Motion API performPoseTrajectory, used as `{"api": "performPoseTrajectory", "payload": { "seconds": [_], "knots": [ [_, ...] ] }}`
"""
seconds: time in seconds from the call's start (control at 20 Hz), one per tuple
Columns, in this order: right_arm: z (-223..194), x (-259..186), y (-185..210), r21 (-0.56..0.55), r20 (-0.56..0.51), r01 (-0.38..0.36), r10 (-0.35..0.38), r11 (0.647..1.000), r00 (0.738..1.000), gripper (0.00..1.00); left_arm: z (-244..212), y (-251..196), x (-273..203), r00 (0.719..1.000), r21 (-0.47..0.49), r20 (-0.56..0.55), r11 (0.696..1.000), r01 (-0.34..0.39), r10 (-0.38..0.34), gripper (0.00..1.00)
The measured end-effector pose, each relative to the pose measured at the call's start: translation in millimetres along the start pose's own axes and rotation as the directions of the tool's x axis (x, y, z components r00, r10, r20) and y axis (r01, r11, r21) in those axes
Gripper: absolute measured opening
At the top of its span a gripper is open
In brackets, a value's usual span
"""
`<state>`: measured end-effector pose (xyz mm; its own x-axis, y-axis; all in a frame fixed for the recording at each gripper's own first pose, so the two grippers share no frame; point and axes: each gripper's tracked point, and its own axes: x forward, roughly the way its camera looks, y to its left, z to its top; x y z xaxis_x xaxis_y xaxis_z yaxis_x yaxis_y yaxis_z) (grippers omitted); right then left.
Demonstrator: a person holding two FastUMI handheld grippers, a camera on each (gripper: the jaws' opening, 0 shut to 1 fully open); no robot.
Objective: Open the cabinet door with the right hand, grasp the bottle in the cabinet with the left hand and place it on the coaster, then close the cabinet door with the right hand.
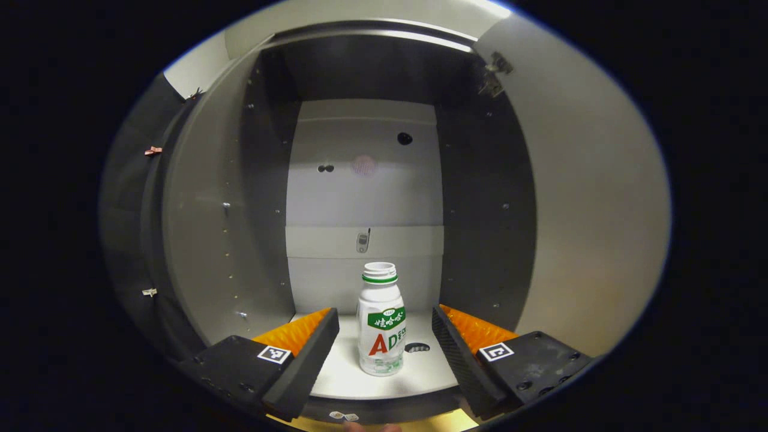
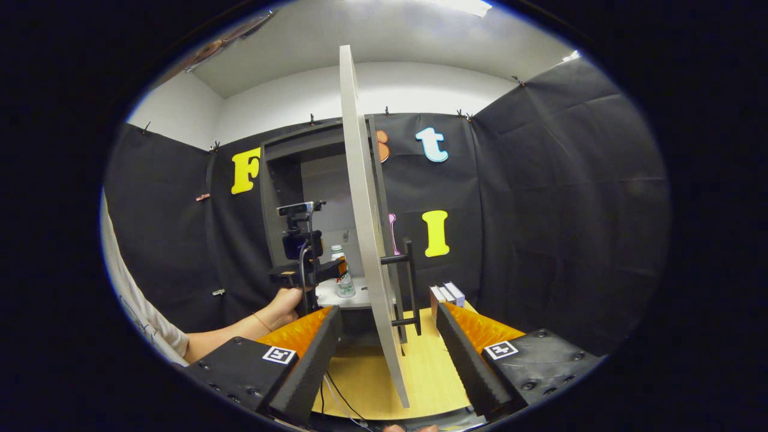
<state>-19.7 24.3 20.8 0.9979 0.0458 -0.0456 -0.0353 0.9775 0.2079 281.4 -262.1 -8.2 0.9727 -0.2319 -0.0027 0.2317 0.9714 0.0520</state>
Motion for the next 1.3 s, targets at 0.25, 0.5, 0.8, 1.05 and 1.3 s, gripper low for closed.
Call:
{"api": "performPoseTrajectory", "payload": {
  "seconds": [0.25, 0.5, 0.8, 1.05, 1.3],
  "knots": [
    [3, 1, -14, -0.001, 0.022, 0.026, -0.026, 1.0, 0.999, 0.98, -18, 4, 57, 0.999, -0.006, -0.02, 0.999, -0.032, 0.032, 0.98],
    [6, 2, -23, -0.002, 0.034, 0.053, -0.053, 0.999, 0.998, 0.98, -21, 9, 77, 0.998, 0.003, -0.05, 0.999, -0.042, 0.042, 0.75],
    [5, 5, -17, -0.018, 0.035, 0.035, -0.034, 0.999, 0.999, 1.0, 2, 21, 44, 1.0, 0.034, -0.02, 0.999, -0.007, 0.008, 0.75],
    [5, 6, 1, -0.024, 0.035, -0.008, 0.008, 1.0, 0.999, 0.98, 18, 44, -17, 1.0, 0.008, 0.019, 1.0, 0.019, -0.019, 0.75],
    [0, 1, 34, -0.043, 0.037, -0.077, 0.078, 0.996, 0.996, 0.98, 19, 75, -85, 0.999, -0.003, 0.037, 1.0, 0.017, -0.017, 0.74]
  ]
}}
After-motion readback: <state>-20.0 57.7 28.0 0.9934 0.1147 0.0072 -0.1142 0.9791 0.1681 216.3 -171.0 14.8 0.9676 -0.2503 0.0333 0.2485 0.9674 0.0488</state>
